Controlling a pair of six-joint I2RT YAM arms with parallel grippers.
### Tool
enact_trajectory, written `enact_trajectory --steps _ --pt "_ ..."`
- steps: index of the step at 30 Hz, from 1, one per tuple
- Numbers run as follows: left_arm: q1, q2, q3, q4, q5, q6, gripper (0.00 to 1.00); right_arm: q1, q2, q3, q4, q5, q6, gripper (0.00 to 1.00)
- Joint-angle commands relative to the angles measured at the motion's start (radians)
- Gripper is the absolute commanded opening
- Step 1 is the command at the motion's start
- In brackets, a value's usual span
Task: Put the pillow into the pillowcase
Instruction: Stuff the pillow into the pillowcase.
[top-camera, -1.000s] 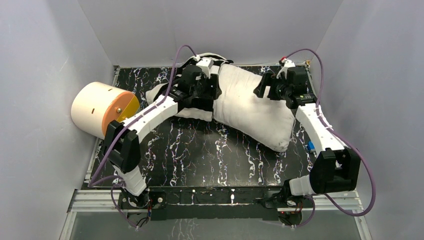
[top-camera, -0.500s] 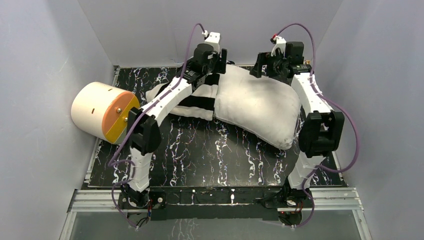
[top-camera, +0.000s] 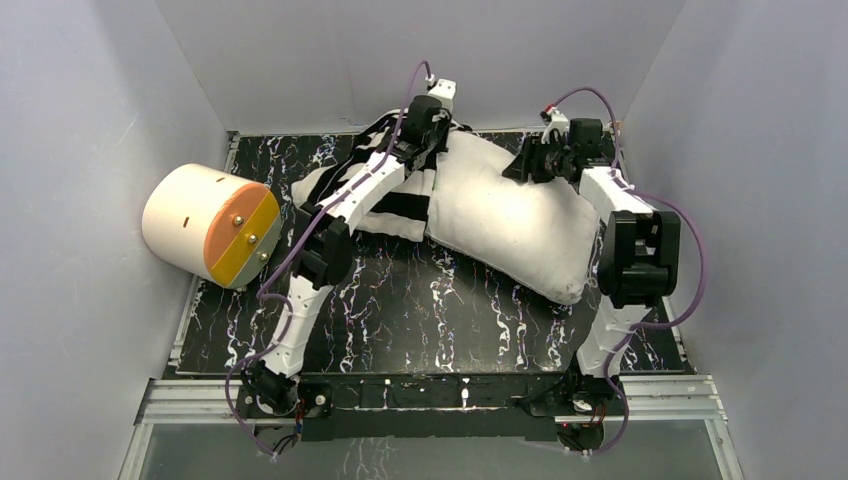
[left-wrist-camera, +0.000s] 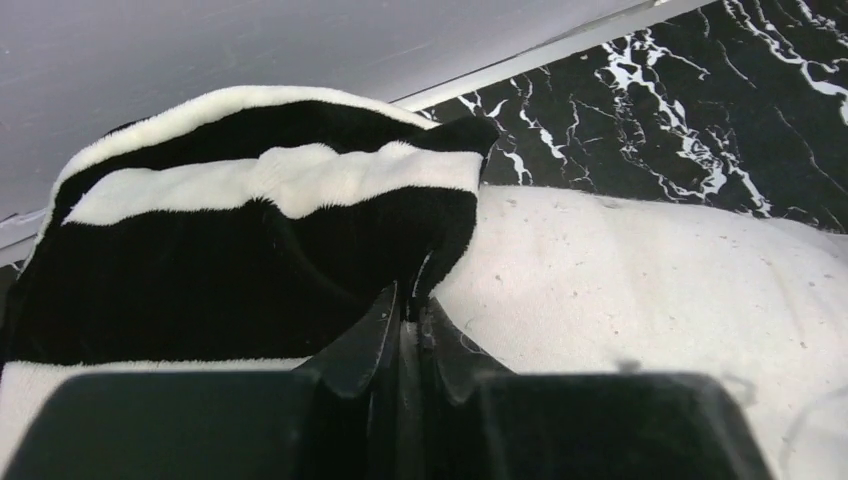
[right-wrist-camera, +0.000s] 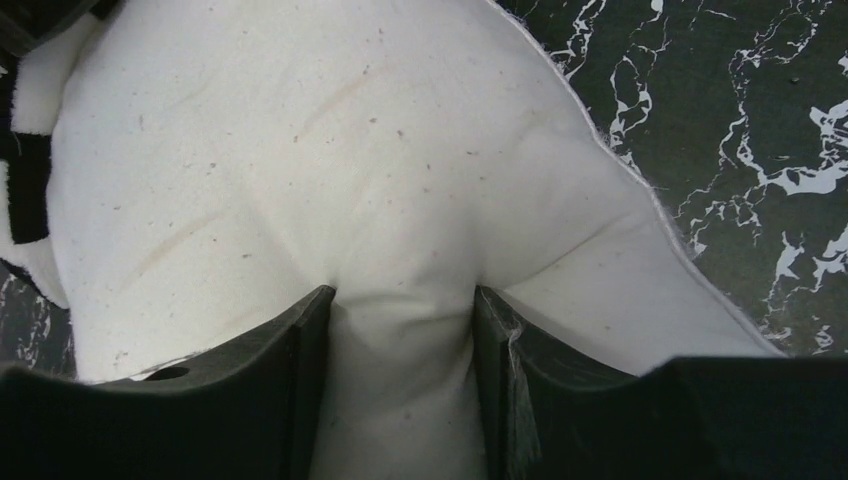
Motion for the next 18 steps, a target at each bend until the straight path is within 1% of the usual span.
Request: enact_trajectory --steps 1,3,6,10,12,14,15,18 --pt "-0.004 -0.100 -0.014 0.042 0.119 0.009 0.01 0.034 -0.096 -0.165 0.085 -0.084 0.145 0.57" --pt "-0.016 -0.163 -0.082 0.104 0.197 -0.026 0.00 0.055 -0.135 -0.225 0.152 -0.083 0.193 0.57" --pt "-0.058 -0.254 -0.180 0.228 0.338 -0.095 0.00 0.106 -0.191 -0.296 0.252 -0.006 0.280 0.58" --pt "-0.130 -0.336 -0.290 0.306 0.478 -0.187 0.01 0.154 -0.244 -0.388 0.394 0.057 0.414 0.59" --pt "-0.161 -0.400 -0.490 0.417 0.517 -0.246 0.01 0.168 -0.254 -0.422 0.436 0.094 0.447 0.59" --pt "-0.164 -0.455 -0.673 0.569 0.532 -0.322 0.02 0.169 -0.257 -0.454 0.468 0.117 0.470 0.59" --pt "-0.161 -0.470 -0.721 0.586 0.500 -0.345 0.02 0.170 -0.260 -0.467 0.480 0.130 0.474 0.59" --pt "-0.138 -0.489 -0.748 0.492 0.472 -0.342 0.02 0.169 -0.269 -0.482 0.474 0.147 0.454 0.59"
